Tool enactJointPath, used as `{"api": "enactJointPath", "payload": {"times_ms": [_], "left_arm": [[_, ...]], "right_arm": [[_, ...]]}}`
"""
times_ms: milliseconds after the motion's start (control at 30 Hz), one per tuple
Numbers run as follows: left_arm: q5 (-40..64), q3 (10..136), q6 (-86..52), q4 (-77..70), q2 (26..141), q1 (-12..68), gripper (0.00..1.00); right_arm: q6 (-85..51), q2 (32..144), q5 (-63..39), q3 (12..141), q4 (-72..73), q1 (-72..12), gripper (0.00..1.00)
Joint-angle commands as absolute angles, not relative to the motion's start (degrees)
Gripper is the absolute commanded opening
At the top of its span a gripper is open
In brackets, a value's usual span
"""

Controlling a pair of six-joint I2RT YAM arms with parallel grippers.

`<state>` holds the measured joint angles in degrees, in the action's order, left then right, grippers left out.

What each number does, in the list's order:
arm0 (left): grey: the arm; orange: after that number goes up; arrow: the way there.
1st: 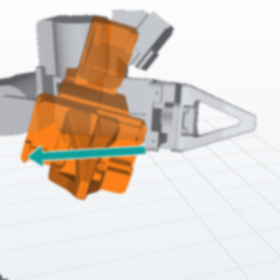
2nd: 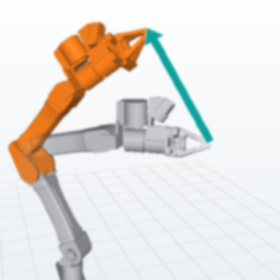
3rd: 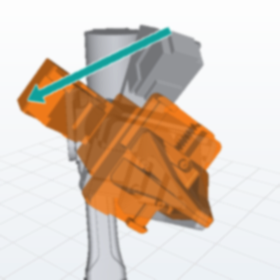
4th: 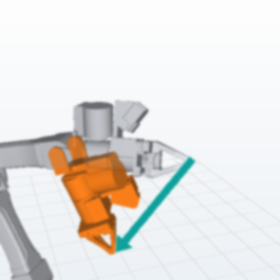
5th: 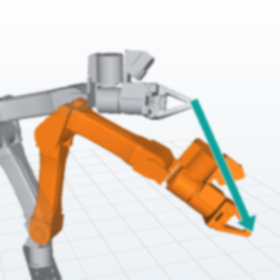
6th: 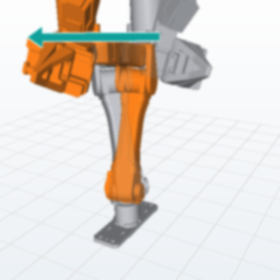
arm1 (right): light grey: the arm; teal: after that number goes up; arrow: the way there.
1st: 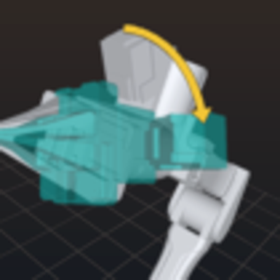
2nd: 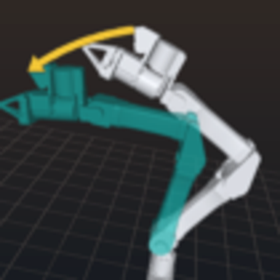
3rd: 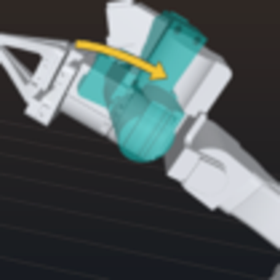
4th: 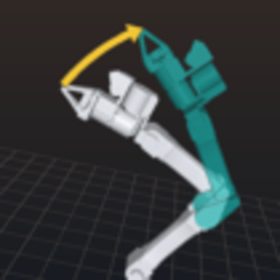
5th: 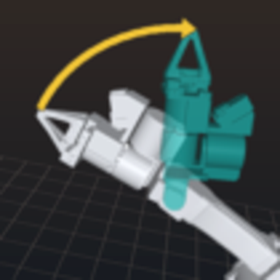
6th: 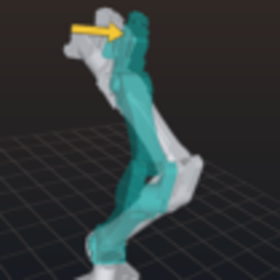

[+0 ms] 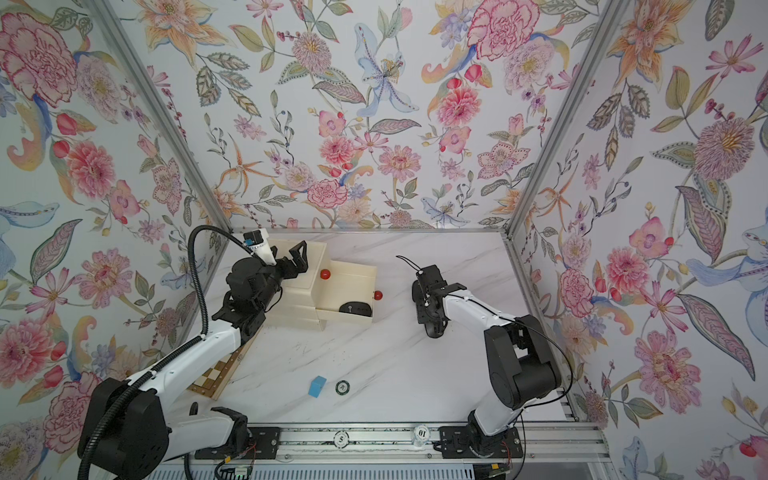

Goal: Take the mice out of the drawer
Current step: Place the mouse at the center of the board.

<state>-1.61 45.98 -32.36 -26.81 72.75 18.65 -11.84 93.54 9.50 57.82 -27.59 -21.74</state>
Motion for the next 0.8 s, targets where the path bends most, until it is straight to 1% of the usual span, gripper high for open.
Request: {"api": "enactJointPath", "payload": {"times_ms": [0, 233, 533, 667, 767], "left_arm": [[-0.43, 46.24, -31.4, -28.73, 73.21, 18.19, 1.0], [-0.7, 46.08, -31.56, -28.83, 73.38, 18.14, 1.0], [-1.14, 45.54, -31.69, -28.21, 72.45, 18.07, 1.0], [-1.75, 45.18, -31.64, -27.87, 71.64, 18.13, 1.0], [-1.98, 45.09, -31.59, -27.54, 71.08, 18.08, 1.0]], "right_arm": [[-11.8, 92.95, 9.72, 56.54, -27.23, -21.02, 0.46], [-11.39, 92.44, 10.37, 54.86, -27.23, -19.02, 0.47], [-9.6, 94.68, 9.58, 54.56, -26.99, -15.45, 0.48], [-8.73, 95.74, 9.23, 54.79, -26.55, -14.87, 0.52], [-8.26, 96.15, 9.73, 55.03, -26.55, -14.72, 0.6]]}}
